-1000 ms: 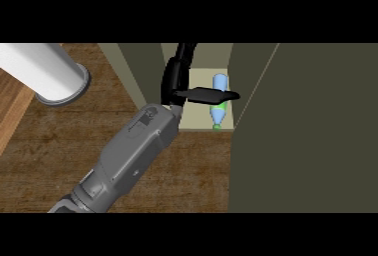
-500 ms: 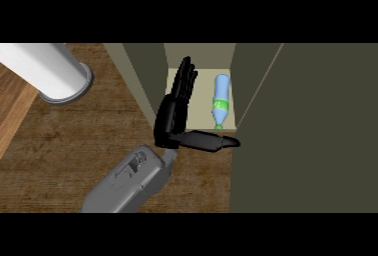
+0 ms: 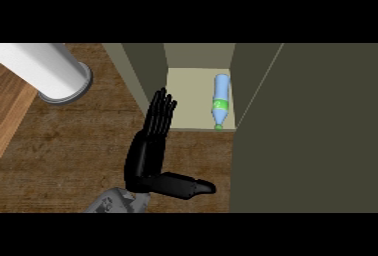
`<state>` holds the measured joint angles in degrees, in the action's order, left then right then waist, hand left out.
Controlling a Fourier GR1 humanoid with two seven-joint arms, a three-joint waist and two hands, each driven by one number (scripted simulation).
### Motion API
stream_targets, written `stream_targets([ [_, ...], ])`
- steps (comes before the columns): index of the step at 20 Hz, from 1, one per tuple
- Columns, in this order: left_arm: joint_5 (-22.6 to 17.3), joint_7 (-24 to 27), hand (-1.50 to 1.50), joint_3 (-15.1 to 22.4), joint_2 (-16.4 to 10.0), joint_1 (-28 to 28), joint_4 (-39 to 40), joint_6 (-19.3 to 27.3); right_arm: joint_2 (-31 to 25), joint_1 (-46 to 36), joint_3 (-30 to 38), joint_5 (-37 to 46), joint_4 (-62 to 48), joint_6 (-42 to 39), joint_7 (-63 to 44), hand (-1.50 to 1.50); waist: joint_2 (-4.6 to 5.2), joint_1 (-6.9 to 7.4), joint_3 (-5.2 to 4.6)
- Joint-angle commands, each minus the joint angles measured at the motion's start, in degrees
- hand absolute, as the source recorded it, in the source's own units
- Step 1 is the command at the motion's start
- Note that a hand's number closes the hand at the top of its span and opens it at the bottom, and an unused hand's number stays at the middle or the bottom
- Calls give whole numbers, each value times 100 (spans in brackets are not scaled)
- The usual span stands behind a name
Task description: Pick up the bottled water, place it into the cabinet and close the cabinet
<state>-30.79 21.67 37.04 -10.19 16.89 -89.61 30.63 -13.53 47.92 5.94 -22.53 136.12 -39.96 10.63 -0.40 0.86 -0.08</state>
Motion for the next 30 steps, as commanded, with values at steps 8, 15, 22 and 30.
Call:
stream_targets([
  [8,3,111,-150,-159,-812,-1306,-1394,-84,-370,300,-1227,568,1535,-89,-982,150,13,-63,-10],
  [15,-36,424,-150,-145,-1235,-2191,-1900,-312,-263,-90,-2154,1101,1632,49,-1212,150,-20,-20,-25],
  [22,-138,620,-150,-407,-1380,-2541,-2114,-415,134,-671,-3494,1901,1505,499,-1817,150,-22,-33,-35],
  [30,-494,654,-150,-797,-1852,-3091,-2505,-815,727,-1857,-4794,3132,1170,927,-2529,150,-17,137,-47],
])
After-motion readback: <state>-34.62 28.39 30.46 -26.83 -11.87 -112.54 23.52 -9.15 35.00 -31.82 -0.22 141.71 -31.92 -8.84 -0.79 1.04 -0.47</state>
